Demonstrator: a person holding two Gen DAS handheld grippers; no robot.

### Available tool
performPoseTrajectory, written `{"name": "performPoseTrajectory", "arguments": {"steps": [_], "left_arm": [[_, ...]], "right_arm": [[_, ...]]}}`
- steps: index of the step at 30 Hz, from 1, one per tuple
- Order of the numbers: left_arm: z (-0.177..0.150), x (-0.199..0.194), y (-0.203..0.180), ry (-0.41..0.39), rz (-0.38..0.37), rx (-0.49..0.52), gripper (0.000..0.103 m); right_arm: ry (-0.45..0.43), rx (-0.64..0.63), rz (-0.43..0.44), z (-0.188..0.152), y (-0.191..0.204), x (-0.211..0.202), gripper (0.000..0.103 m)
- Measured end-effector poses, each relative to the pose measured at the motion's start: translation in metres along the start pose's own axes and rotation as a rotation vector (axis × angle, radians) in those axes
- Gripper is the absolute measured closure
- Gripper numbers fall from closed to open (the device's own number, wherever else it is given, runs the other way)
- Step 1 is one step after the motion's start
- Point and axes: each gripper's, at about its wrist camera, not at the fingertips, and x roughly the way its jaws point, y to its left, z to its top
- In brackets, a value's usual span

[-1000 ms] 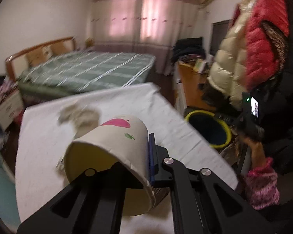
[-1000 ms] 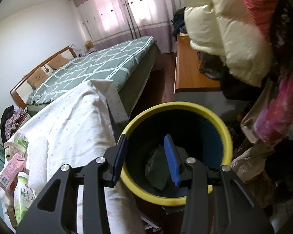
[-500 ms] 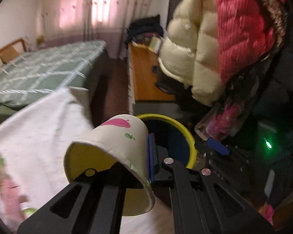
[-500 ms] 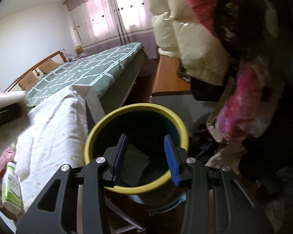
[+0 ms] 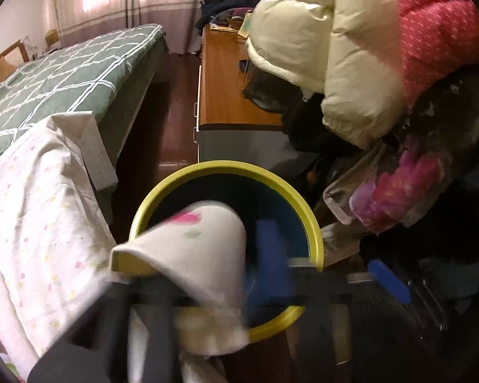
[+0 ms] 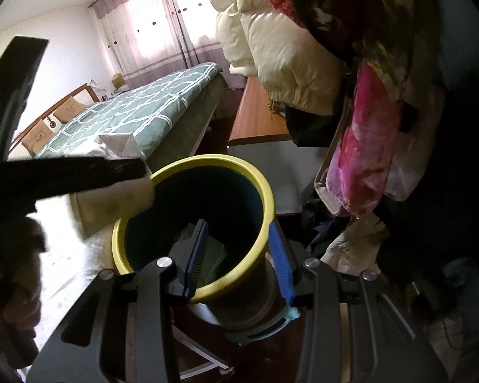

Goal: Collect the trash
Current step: 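Carry the paper cup over the bin and open the left gripper, then grasp the crumpled white tissues with the right gripper and lift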

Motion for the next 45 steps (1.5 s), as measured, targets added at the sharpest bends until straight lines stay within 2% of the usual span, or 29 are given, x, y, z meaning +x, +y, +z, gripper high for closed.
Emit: {"name": "performPoseTrajectory", "arguments": {"steps": [1,3,5,9,12,17,19,22,24,25,30,34,37,40,43,45], "left_arm": [[0.001,-0.001,0.001,-0.024,0.014,-0.007,0.028],[0.003,-0.003,0.001,-0.040,0.032,0.003,0.027],[0.004,-0.008,0.004,-0.033,0.016,-0.012,0.026],[0.002,-0.023,0.008,-0.038,0.015,-0.008,0.016],[-0.001,-0.039,0.013,-0.040,-0.008,-0.023,0.015],[-0.015,-0.111,0.035,-0.144,-0.033,-0.070,0.014],[-0.026,-0.148,0.050,-0.197,-0.027,-0.090,0.006],[-0.057,-0.210,0.082,-0.289,0.042,-0.123,0.005],[-0.084,-0.250,0.108,-0.344,0.124,-0.151,0.005],[-0.104,-0.274,0.125,-0.375,0.190,-0.183,0.005],[-0.191,-0.349,0.191,-0.450,0.412,-0.347,0.005],[-0.258,-0.396,0.230,-0.484,0.549,-0.474,0.005],[-0.289,-0.417,0.245,-0.490,0.608,-0.517,0.005],[-0.310,-0.432,0.256,-0.498,0.648,-0.519,0.005],[-0.319,-0.434,0.257,-0.503,0.667,-0.507,0.005],[-0.321,-0.433,0.258,-0.502,0.653,-0.506,0.005]], "right_arm": [[0.001,0.000,0.001,-0.001,0.000,-0.001,0.065],[0.003,0.004,-0.001,-0.002,-0.001,-0.002,0.065],[0.006,0.009,-0.003,-0.003,-0.003,-0.004,0.065],[0.021,0.007,-0.009,-0.008,-0.004,-0.007,0.065],[0.028,0.003,-0.008,-0.011,0.000,-0.011,0.065],[0.033,-0.030,0.022,-0.017,0.018,-0.019,0.064],[0.037,-0.056,0.050,-0.017,0.031,-0.022,0.062],[0.043,-0.118,0.114,-0.020,0.063,-0.025,0.058],[0.054,-0.171,0.178,-0.023,0.090,-0.029,0.058],[0.060,-0.208,0.220,-0.026,0.110,-0.031,0.058],[0.095,-0.365,0.401,-0.043,0.201,-0.042,0.058],[0.119,-0.496,0.533,-0.062,0.276,-0.057,0.058],[0.127,-0.565,0.622,-0.075,0.320,-0.072,0.057],[0.156,-0.638,0.693,-0.097,0.358,-0.085,0.054],[0.191,-0.729,0.690,-0.120,0.387,-0.084,0.054],[0.219,-0.760,0.668,-0.128,0.397,-0.078,0.052]]}}
